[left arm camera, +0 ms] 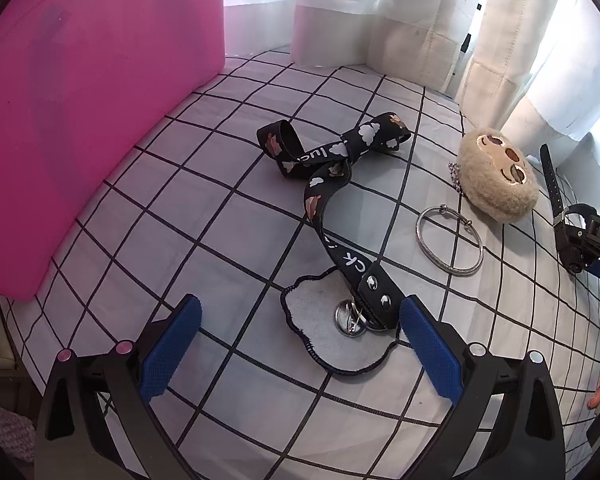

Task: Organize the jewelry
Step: 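Grasp the black watch with the right tool while the left tool grasps the lanyard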

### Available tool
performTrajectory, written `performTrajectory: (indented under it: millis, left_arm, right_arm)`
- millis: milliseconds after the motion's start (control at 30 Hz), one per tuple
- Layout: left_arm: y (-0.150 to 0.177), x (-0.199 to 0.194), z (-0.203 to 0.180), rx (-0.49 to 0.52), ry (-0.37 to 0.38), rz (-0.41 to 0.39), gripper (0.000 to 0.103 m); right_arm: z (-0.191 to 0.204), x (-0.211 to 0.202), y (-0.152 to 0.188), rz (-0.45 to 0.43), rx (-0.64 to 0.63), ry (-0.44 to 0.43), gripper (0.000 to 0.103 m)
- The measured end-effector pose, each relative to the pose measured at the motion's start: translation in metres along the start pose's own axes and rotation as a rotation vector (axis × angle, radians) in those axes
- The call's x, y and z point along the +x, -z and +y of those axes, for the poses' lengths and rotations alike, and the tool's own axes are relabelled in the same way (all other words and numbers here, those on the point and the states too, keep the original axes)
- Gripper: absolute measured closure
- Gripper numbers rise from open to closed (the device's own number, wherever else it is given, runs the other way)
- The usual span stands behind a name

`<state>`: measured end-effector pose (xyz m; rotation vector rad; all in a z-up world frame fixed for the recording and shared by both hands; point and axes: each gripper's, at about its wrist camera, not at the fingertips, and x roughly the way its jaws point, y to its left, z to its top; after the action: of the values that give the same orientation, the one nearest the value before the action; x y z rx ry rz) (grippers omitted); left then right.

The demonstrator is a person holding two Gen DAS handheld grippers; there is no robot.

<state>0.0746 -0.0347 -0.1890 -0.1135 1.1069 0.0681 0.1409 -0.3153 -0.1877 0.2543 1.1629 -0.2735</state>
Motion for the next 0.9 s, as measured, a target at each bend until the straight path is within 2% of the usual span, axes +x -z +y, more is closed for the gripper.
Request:
performTrajectory:
  millis: [133, 200, 267, 367, 433, 500, 567, 600, 700, 800, 900]
  left_arm:
    - [0.0, 0.002, -0.003, 0.016, -0.01, 0.007, 0.005]
    - [0.001, 0.004, -0.006, 0.034, -0.021, 0.009, 0.005]
    - [0.002, 0.004, -0.007, 0.039, -0.022, 0.007, 0.006]
    - [0.001, 0.001, -0.004, 0.027, -0.015, -0.001, 0.012]
    - [-0.001, -0.002, -0.002, 0.03, -0.015, -0.015, 0.031]
    - [-0.003, -0.004, 0.0, 0.038, -0.006, -0.022, 0.046]
    - [-0.005, -0.006, 0.003, 0.028, 0.022, -0.022, 0.056]
    - [-0.006, -0.007, 0.004, 0.028, 0.035, -0.024, 0.069]
    - [-0.005, -0.01, 0.006, 0.04, 0.059, -0.03, 0.081]
    - [0.0, -0.018, 0.006, 0.058, 0.071, -0.06, 0.089]
    - [0.004, -0.029, 0.005, 0.086, 0.072, -0.098, 0.092]
  right_arm:
    - [0.003, -0.002, 0.008, -0.015, -0.016, -0.003, 0.033]
    - [0.0, -0.003, 0.011, -0.023, -0.019, -0.006, 0.041]
    - [0.001, -0.004, 0.012, -0.031, -0.028, -0.004, 0.06]
    - [-0.004, -0.01, 0.015, -0.033, -0.052, -0.001, 0.07]
    - [-0.003, -0.011, 0.017, -0.039, -0.06, 0.002, 0.072]
    - [-0.005, -0.012, 0.019, -0.043, -0.057, -0.007, 0.072]
    - [-0.002, -0.01, 0.023, -0.046, -0.056, -0.009, 0.074]
    - [-0.004, -0.01, 0.024, -0.048, -0.055, -0.013, 0.075]
    - [-0.008, -0.011, 0.029, -0.053, -0.054, -0.026, 0.077]
    - [-0.01, -0.015, 0.036, -0.058, -0.047, -0.042, 0.077]
    - [-0.016, -0.019, 0.045, -0.062, -0.043, -0.054, 0.077]
